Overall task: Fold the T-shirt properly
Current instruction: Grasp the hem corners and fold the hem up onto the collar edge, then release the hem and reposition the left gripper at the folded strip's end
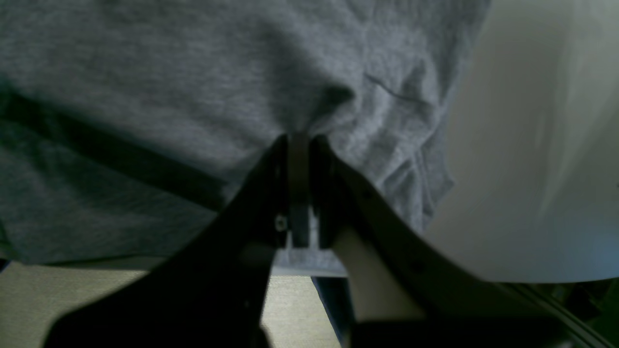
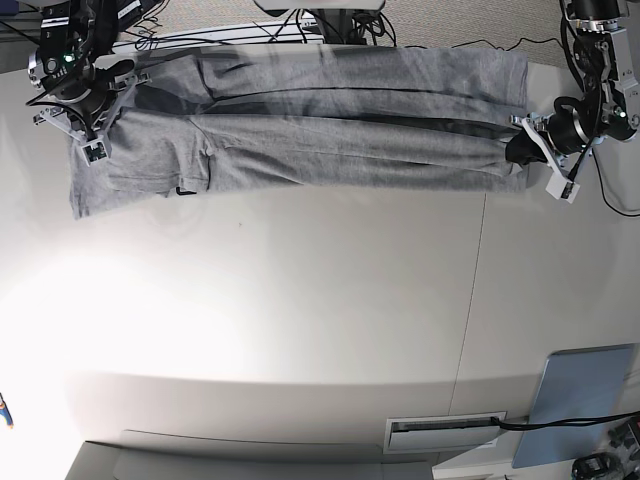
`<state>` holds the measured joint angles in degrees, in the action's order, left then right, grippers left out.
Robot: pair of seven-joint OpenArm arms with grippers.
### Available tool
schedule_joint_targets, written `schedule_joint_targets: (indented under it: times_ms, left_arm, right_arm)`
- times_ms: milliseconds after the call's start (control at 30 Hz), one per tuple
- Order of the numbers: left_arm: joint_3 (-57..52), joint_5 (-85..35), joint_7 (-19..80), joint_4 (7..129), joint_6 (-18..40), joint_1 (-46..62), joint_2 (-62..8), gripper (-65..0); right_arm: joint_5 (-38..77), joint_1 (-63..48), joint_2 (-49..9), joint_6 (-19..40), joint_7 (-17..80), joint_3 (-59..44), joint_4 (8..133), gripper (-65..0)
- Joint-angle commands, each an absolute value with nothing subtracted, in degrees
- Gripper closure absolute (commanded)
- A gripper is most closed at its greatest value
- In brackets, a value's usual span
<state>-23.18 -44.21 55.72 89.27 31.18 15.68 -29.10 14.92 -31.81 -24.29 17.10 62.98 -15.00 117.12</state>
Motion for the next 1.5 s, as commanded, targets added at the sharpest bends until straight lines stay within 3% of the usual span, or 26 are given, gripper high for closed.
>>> schedule_joint_targets:
  times_ms: [0,267,400,467,867,1267,1467]
  left_arm:
    - [-23.8,-44.6,55.6,90.2,31.2,15.4,-30.5,0.0]
    - [-23.8,-44.6,55.5,90.2,31.2,15.4,-30.5,0.0]
    - [-23.8,-44.6,55.7,90.2,31.2,15.4,-30.5,0.0]
    - [-23.8,-45.0,55.8,90.2,31.2,15.4,-31.0,0.0]
    - [-23.9,-53.9,66.0,92.3,31.2,15.4,-34.6,0.0]
    - [-24.3,-54.1,72.4,93.3,31.2,15.6,-34.9,-0.2]
    - [-24.3,-49.4,68.3,93.1,29.5,17.6,-34.7,-23.7]
  right_arm:
    - [13.4,-31.9,-25.2,16.7,62.7,-15.6,118.1,0.0]
    - [9.8,-31.9,-25.2,23.6,62.1,-15.6,118.1,-0.5]
    - [9.8,-31.9,-25.2,24.4,61.7,-15.6,118.1,-20.3]
    - [9.6,-31.9,-25.2,24.4,61.4,-15.6,118.1,-26.7]
    - [9.0,-31.4,-25.2,24.2,60.3,-15.6,118.1,-26.9]
    - [8.9,-31.4,-25.2,21.8,60.2,-15.6,118.1,-26.9]
    - [8.9,-31.4,-25.2,21.8,60.1,-15.6,118.1,-26.8]
